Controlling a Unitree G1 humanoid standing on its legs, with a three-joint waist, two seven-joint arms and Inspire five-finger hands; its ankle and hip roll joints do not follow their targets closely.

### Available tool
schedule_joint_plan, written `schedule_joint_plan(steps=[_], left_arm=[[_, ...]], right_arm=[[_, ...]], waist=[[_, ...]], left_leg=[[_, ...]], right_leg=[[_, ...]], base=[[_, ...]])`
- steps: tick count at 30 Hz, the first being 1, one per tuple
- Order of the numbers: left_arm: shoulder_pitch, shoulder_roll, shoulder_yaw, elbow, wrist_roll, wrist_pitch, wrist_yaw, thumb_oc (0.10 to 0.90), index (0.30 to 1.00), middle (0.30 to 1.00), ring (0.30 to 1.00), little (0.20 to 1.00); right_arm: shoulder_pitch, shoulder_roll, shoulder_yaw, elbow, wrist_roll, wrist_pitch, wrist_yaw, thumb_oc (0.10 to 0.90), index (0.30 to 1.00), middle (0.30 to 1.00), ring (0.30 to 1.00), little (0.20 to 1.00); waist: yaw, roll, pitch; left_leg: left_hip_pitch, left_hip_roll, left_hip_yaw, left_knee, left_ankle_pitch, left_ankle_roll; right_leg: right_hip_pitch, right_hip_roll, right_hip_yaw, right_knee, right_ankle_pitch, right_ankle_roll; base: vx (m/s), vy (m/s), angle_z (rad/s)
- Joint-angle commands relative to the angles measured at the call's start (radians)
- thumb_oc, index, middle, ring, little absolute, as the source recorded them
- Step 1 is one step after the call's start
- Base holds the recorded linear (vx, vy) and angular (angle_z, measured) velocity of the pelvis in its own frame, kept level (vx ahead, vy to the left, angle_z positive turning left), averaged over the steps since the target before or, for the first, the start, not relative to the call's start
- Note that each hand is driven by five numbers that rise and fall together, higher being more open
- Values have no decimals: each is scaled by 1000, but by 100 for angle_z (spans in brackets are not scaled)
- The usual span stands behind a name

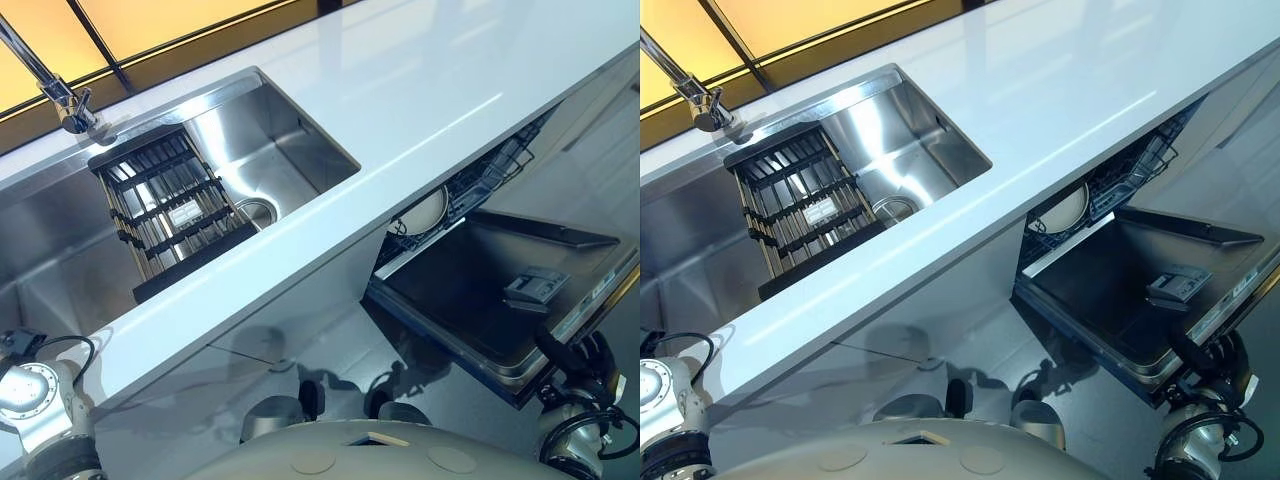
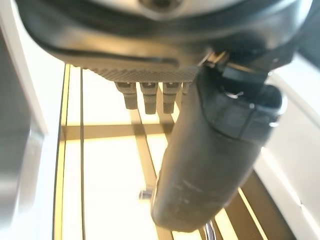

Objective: Pick up plates and place into dishwasher.

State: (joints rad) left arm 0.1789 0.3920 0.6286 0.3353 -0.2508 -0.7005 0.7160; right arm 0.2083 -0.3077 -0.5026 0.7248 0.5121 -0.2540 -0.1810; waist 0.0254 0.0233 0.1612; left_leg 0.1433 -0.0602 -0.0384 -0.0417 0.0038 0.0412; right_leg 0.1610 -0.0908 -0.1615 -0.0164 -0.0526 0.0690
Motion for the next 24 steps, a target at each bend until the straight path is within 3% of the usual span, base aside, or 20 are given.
schedule_joint_plan(steps=[1, 7, 11, 17, 24], left_arm=[[43, 83, 40, 53, 158, -49, 33, 800, 900, 900, 900, 900], [69, 134, 5, 97, 227, 74, -78, 800, 900, 900, 900, 900], [83, 179, -59, 169, 270, 294, -336, 800, 900, 900, 900, 900], [92, 222, -116, 280, 325, 527, -514, 800, 900, 900, 900, 900], [94, 315, -166, 354, 602, 720, -545, 800, 900, 900, 900, 900]], right_arm=[[7, -66, -47, -94, -24, -115, -4, 800, 900, 900, 900, 900], [7, -78, -48, -106, -23, -108, 2, 800, 900, 900, 900, 900], [-6, -95, -56, -104, -32, -95, 10, 800, 900, 900, 900, 900], [-28, -132, -72, -99, -38, -69, 31, 800, 900, 900, 900, 900], [-59, -165, -74, -97, -33, -50, 20, 800, 900, 900, 900, 900]], waist=[[-15, 8, -31], [-20, 21, -29], [-20, 34, -24], [-28, 58, -10], [-36, 76, -1]], left_leg=[[-46, -28, 29, 19, -36, 14], [-46, -33, 29, 26, -35, 15], [-37, -38, 23, 34, -50, 18], [-40, -45, 17, 41, -53, 25], [-56, -51, 22, 52, -59, 31]], right_leg=[[-137, 61, -11, 133, -43, -30], [-134, 56, -9, 138, -43, -31], [-129, 54, -4, 146, -55, -24], [-140, 56, 13, 143, -49, -21], [-159, 57, 22, 146, -48, -18]], base=[[-1, 46, 1], [-9, 24, 2], [36, 12, 6], [-10, 19, -1], [-38, 17, -5]])
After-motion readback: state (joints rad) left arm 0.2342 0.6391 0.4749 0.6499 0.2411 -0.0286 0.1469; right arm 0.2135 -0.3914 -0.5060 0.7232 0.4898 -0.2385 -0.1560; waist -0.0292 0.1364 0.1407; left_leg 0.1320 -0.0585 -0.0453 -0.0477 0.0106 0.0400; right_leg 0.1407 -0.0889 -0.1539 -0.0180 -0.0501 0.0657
